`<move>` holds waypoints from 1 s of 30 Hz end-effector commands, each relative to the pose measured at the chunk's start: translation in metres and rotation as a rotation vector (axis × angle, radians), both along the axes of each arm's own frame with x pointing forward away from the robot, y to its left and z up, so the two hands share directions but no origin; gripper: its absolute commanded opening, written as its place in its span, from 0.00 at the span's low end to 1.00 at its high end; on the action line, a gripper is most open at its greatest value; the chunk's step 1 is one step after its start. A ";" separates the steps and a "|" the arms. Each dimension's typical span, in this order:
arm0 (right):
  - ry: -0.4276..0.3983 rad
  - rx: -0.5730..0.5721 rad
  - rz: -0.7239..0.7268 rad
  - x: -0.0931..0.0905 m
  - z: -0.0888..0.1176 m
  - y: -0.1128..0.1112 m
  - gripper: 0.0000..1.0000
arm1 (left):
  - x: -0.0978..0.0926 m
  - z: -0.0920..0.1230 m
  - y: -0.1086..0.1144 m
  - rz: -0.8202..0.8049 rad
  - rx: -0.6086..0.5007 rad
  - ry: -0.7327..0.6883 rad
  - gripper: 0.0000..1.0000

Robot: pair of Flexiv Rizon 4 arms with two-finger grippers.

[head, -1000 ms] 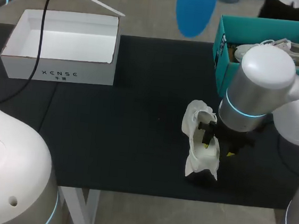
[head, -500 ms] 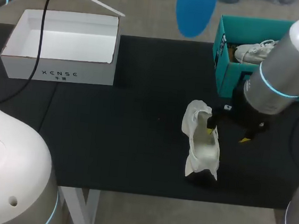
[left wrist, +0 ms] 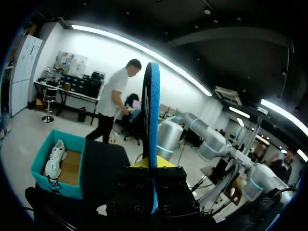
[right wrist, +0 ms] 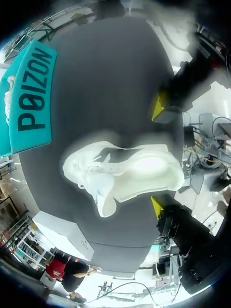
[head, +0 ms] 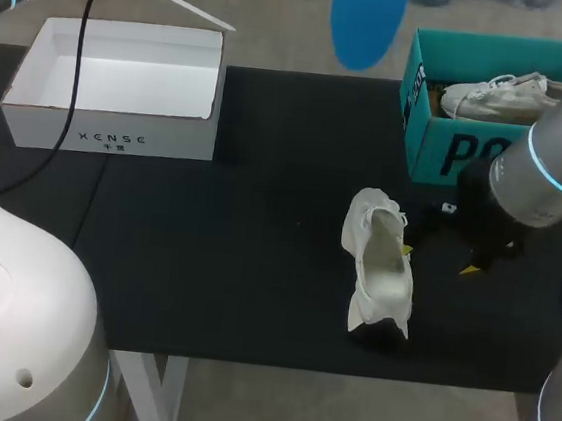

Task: Take the shoe out of the shoebox, open the shoe tongue, remove and reinsert the insole, then place the shoe into the shoebox

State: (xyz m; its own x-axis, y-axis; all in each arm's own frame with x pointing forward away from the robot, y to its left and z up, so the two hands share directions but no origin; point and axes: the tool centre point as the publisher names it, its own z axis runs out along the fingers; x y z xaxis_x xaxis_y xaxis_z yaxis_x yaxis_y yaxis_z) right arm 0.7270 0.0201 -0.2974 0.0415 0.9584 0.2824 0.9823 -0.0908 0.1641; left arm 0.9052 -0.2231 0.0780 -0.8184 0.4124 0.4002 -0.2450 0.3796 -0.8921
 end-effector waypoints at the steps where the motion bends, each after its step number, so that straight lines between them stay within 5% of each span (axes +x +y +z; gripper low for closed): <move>1: 0.050 0.110 0.021 0.006 0.025 -0.013 1.00 | 0.001 0.000 0.000 -0.002 0.001 0.000 0.00; 8: 0.152 0.415 0.078 0.011 0.067 -0.023 1.00 | 0.001 0.000 0.000 -0.002 0.001 0.000 0.00; 19: 0.364 0.837 0.083 0.019 0.085 -0.028 1.00 | 0.001 0.000 0.000 -0.002 0.001 0.000 0.00; 26: 0.384 1.075 0.120 0.016 0.100 -0.012 1.00 | 0.001 0.000 0.000 -0.002 0.001 0.000 0.00; 30: 0.313 1.177 0.147 0.017 0.106 -0.009 1.00 | 0.001 0.000 0.000 -0.002 0.001 0.000 0.00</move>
